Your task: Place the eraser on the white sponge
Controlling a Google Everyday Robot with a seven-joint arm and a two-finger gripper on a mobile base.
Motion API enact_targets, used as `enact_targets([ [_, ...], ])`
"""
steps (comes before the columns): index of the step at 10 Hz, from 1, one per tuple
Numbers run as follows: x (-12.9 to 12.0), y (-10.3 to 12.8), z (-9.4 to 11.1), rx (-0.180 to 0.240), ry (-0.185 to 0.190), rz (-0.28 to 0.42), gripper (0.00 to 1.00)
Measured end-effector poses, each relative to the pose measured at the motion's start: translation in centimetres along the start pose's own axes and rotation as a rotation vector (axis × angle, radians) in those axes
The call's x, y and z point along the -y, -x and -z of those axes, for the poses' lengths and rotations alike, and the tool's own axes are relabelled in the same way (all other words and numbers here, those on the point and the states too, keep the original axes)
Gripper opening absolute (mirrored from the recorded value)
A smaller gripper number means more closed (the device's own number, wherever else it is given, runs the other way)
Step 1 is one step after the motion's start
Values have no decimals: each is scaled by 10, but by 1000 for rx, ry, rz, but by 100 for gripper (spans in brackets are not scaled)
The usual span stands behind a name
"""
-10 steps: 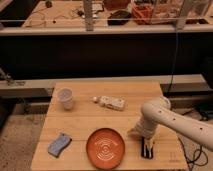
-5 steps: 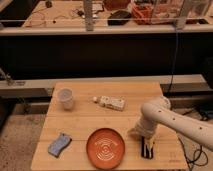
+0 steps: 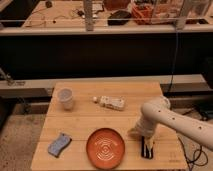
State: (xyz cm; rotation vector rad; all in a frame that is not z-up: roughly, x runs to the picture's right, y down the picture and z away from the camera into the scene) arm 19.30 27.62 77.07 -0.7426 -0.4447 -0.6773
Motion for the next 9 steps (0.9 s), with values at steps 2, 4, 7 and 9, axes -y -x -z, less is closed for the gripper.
enact_targets([
  [2, 0, -1, -1, 0, 1, -3, 80],
  [4, 0, -1, -1, 1, 1, -5, 80],
  [7, 1, -2, -1, 2, 1, -7, 80],
  [9, 1, -2, -2, 2, 2, -13, 80],
])
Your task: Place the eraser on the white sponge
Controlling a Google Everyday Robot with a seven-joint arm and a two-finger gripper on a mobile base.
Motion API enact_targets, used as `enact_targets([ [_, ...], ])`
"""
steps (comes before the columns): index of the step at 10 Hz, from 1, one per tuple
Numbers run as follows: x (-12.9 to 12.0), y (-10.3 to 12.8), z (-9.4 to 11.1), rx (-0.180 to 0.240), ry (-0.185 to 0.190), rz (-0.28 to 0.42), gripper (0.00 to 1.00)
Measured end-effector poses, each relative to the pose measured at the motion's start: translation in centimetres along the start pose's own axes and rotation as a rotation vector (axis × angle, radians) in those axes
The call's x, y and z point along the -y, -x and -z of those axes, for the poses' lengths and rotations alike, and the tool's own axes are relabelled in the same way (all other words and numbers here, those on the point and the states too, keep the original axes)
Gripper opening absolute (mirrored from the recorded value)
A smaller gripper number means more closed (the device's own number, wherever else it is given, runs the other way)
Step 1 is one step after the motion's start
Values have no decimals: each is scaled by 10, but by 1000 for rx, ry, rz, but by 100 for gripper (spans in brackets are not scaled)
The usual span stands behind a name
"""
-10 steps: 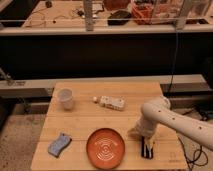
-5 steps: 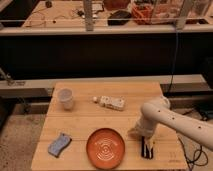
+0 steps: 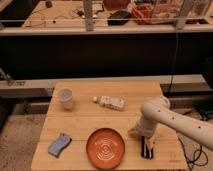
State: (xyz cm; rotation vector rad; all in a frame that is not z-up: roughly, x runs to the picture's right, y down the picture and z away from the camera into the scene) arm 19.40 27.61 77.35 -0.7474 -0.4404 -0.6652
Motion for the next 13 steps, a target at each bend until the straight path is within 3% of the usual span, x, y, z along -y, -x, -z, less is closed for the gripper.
enact_targets([
  [13, 1, -3, 0, -2, 5, -14, 80],
])
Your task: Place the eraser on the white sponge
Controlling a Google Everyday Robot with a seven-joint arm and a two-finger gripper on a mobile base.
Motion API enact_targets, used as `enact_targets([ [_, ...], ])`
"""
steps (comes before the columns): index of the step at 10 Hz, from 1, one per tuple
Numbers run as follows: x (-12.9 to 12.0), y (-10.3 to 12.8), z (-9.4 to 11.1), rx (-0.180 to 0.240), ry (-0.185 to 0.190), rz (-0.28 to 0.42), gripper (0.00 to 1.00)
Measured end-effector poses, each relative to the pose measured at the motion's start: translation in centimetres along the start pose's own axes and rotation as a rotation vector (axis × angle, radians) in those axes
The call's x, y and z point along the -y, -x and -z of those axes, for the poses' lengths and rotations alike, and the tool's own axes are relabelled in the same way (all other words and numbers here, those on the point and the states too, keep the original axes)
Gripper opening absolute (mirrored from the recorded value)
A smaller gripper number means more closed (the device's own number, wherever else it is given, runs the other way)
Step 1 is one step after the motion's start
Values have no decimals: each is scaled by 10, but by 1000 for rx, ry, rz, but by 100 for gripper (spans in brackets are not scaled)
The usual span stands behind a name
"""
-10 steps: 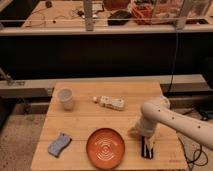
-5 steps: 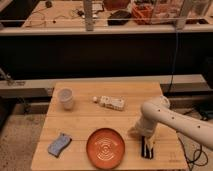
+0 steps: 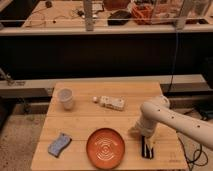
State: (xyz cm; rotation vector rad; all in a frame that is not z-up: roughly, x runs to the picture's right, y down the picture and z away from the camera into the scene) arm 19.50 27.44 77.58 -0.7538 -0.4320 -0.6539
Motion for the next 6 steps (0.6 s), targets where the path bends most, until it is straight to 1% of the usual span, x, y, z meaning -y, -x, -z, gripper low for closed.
enact_targets([
  [6, 1, 0, 2, 0, 3, -7, 80],
])
